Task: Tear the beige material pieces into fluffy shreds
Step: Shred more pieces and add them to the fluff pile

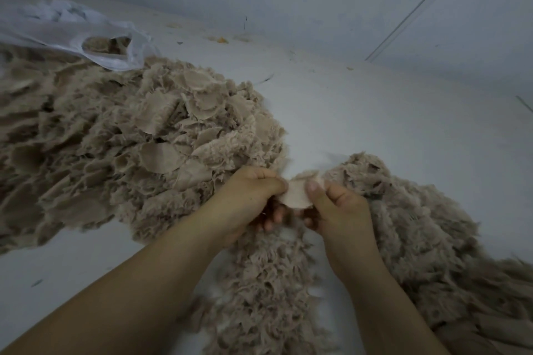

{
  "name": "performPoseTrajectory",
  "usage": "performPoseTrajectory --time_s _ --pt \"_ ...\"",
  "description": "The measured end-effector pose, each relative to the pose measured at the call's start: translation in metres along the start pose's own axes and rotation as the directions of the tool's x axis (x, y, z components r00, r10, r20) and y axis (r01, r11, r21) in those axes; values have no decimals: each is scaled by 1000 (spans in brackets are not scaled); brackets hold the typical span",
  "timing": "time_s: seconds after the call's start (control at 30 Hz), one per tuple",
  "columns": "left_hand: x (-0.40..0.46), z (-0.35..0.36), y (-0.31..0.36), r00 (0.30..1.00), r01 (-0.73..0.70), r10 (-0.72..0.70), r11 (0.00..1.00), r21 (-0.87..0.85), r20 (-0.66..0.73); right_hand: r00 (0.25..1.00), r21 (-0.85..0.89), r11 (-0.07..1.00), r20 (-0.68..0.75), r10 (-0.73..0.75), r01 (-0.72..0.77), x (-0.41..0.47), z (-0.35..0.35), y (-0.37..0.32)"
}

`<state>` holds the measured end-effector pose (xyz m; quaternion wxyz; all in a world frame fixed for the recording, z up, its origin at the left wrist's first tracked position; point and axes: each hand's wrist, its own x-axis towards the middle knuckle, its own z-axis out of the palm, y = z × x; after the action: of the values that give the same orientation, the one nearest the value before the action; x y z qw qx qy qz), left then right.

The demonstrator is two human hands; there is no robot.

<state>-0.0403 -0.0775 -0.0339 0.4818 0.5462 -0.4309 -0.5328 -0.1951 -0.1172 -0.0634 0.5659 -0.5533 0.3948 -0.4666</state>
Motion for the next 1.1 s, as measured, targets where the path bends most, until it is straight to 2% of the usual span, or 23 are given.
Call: performPoseTrajectory --time_s 0.07,0.17,0.3,0.33,0.37,0.47,0.5,0.53,0.57,0.63,0.67,0.7,0.73,0.77,0.8,0.83,0.87,0.9,0.93,1.0,1.1 --pt "1 -2 0 999 -13 13 1000 14 -37 1000 -1 1000 22 7 -7 0 0 -1" --pt "2 1 2 991 -118 125 986 115 -56 996 -44 999 87 -6 10 -2 3 -1" --pt "8 6 -1 959 -135 105 986 -96 -265 996 -11 1000 85 25 -24 -2 3 -3" --pt "7 3 -1 955 -133 100 986 -102 -278 997 3 1000 70 27 -28 -2 2 -5" --pt "6 -1 0 964 -111 94 992 -58 -249 998 6 1000 57 25 -25 -2 2 -6" --pt "-2 -6 -1 1000 -24 22 991 131 12 998 -8 1000 60 5 -5 -3 3 -7" --pt "-2 -7 0 999 -46 45 996 77 17 999 -9 1000 36 -6 6 -4 4 -7" --pt "0 -7 3 994 -106 102 991 -76 -44 1000 -1 1000 -20 -24 24 -3 4 -6" --pt "1 -8 8 974 -200 162 940 -277 -156 994 14 999 -103 -48 49 -3 3 -5" --pt "5 -10 16 902 -409 235 730 -548 -362 956 64 992 -282 -86 108 0 -1 -5" --pt "8 -8 18 882 -459 272 677 -576 -384 934 103 986 -346 -86 129 2 -2 -5" --pt "10 -2 16 880 -469 316 703 -534 -355 921 153 978 -383 -73 141 4 -3 -5" --pt "12 5 12 887 -454 356 790 -411 -295 917 199 969 -394 -59 147 5 -2 -5" --pt "14 12 8 890 -439 407 888 -140 -207 919 222 963 -390 -55 152 5 -1 -5" --pt "17 18 4 880 -444 470 865 233 -67 923 225 962 -379 -62 157 5 0 -5" --pt "22 23 1 867 -457 487 689 563 109 927 222 961 -368 -74 165 5 1 -5" --pt "28 27 0 858 -471 444 475 744 260 930 220 960 -358 -84 172 5 1 -5" --pt "32 30 1 858 -470 382 312 826 344 933 220 960 -350 -88 173 6 1 -5" --pt "35 31 2 858 -467 341 210 859 384 938 222 960 -337 -87 169 6 1 -5" --pt "38 33 1 841 -481 338 110 870 422 953 237 961 -294 -69 142 7 0 -4" --pt "34 39 -7 784 -518 372 -48 854 496 973 238 971 -230 29 28 8 2 -2"
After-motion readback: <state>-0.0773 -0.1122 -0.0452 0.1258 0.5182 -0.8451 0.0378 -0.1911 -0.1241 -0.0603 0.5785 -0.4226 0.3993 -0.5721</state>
